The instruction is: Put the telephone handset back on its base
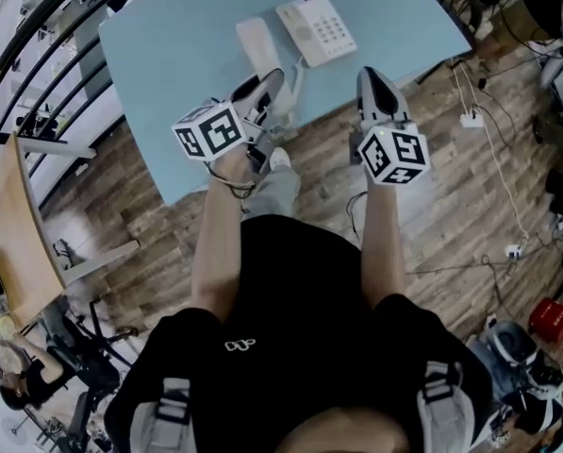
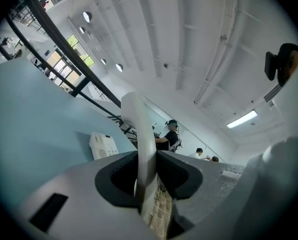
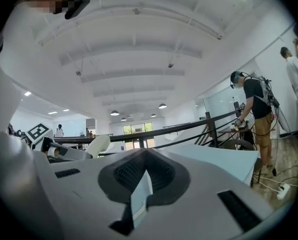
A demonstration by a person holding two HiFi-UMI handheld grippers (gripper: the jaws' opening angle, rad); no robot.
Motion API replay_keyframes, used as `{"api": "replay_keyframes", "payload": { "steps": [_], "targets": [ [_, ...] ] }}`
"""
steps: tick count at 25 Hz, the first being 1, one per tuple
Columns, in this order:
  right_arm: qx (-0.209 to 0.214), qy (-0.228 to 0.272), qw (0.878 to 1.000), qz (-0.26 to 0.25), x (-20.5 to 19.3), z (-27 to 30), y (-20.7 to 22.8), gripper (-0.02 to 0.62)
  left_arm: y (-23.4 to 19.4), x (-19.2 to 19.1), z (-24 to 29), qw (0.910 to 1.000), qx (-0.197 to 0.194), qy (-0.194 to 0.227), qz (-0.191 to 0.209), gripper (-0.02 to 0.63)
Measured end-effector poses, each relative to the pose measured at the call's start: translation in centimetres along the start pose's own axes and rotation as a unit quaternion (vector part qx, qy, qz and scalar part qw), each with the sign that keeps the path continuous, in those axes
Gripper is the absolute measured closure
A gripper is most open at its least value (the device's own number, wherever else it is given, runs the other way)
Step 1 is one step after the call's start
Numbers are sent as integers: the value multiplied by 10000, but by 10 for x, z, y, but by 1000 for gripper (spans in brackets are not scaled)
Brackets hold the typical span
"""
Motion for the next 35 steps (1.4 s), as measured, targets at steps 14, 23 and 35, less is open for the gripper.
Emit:
{"api": "replay_keyframes", "payload": {
  "steps": [14,23,35],
  "targets": [
    [-100,-701,9972,247,-15,173,56,601,-120,33,107,9953,185,-234,-926,500],
    [60,-967,9949,266,-20,215,76,601,-141,30,139,9918,361,-266,-1197,501],
    [450,-1391,9890,239,-28,215,120,601,-139,-23,181,9775,662,33,-2002,502]
  ]
}}
Point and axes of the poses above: the fingertips, and each gripper's own axes: z forward along the fingers, y to its right, x out of its top, the point moved 8 cm from there along -z, backward along the fingers, and after that the axes turned 6 degrees about z, right-handed, at the moved point
